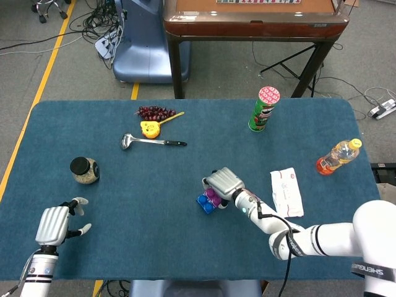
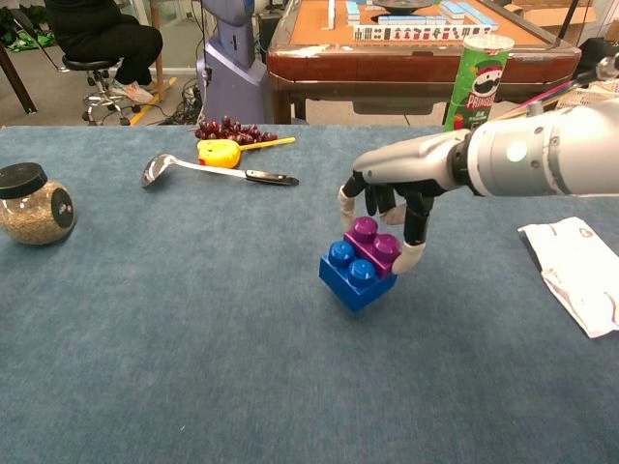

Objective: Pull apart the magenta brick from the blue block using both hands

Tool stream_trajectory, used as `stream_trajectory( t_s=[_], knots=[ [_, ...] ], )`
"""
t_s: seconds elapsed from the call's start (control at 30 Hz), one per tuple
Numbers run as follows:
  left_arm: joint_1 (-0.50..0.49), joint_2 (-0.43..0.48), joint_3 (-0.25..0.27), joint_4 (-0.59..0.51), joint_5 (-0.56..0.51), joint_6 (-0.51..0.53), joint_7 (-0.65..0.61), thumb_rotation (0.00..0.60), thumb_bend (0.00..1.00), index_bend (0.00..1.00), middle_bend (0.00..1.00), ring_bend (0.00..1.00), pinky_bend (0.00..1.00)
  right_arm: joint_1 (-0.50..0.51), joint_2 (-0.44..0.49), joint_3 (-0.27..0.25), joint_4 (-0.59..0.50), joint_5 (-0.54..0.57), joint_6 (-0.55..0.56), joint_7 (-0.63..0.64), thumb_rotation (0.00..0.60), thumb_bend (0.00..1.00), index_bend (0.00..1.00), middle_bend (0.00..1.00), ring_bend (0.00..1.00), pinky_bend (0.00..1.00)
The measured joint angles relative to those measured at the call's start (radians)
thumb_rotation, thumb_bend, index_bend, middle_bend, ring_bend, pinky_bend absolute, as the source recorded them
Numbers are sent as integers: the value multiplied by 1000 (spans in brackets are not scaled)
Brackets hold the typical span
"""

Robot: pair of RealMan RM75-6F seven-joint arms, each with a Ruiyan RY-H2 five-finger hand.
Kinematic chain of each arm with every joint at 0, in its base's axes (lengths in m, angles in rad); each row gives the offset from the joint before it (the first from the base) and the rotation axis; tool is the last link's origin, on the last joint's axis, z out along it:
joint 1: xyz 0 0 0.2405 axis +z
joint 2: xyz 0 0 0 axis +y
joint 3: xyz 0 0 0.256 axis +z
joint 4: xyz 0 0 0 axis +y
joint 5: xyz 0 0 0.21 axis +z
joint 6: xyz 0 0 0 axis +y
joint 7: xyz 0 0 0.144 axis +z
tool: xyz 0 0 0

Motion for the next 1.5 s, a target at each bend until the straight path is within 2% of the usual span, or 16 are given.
stream_trajectory(
  t_s=[0.2, 0.33, 0.43, 0.47, 0.53, 0.63, 0.7, 0.8, 0.93, 1.07, 1.13, 1.5],
  knots=[
    [-41, 7, -45, -47, -7, -20, -8, 600, 76, 383, 535, 520, 748, -42, 78, 40, -32, -8, 3, 88, 600, 197, 637, 1000, 969, 1000],
    [-82, 9, -92, -89, -44, -52, -7, 600, 74, 360, 552, 589, 875, -64, 125, 70, -51, -6, 9, 131, 600, 201, 639, 1000, 970, 1000],
    [-119, 0, -134, -119, -83, -75, 6, 600, 59, 346, 593, 650, 925, -76, 155, 90, -64, -2, 21, 146, 600, 202, 641, 1000, 970, 1000],
    [-126, -3, -141, -124, -90, -79, 9, 600, 51, 341, 631, 681, 949, -79, 161, 95, -67, 0, 26, 148, 600, 202, 643, 1000, 970, 1000],
    [-153, -13, -167, -141, -117, -94, 26, 600, 34, 327, 788, 791, 995, -85, 169, 103, -70, 3, 41, 150, 600, 202, 646, 1000, 970, 1000],
    [-194, -30, -203, -169, -160, -116, 55, 600, 21, 315, 951, 910, 1000, -92, 176, 121, -73, 9, 57, 155, 600, 202, 646, 1000, 971, 1000],
    [-222, -40, -222, -184, -184, -131, 78, 600, 15, 308, 991, 952, 1000, -95, 179, 135, -74, 13, 65, 159, 600, 202, 646, 1000, 970, 1000],
    [-267, -57, -252, -200, -226, -157, 117, 600, 2, 283, 1000, 995, 1000, -96, 182, 151, -74, 20, 76, 159, 600, 202, 646, 1000, 970, 1000],
    [-320, -72, -291, -218, -299, -195, 136, 600, 0, 245, 1000, 1000, 1000, -93, 183, 178, -75, 33, 88, 158, 600, 202, 645, 1000, 971, 1000],
    [-369, -81, -327, -238, -381, -232, 142, 600, 0, 130, 1000, 1000, 1000, -89, 179, 203, -75, 44, 102, 157, 600, 205, 646, 1000, 972, 1000],
    [-396, -87, -345, -251, -423, -248, 143, 600, 0, 104, 1000, 1000, 1000, -87, 171, 219, -74, 46, 115, 158, 600, 219, 645, 1000, 973, 1000],
    [-495, -91, -395, -305, -612, -292, 140, 600, 0, 140, 1000, 1000, 1000, -60, 109, 282, -61, 71, 158, 136, 600, 250, 646, 1000, 978, 1000]
  ],
)
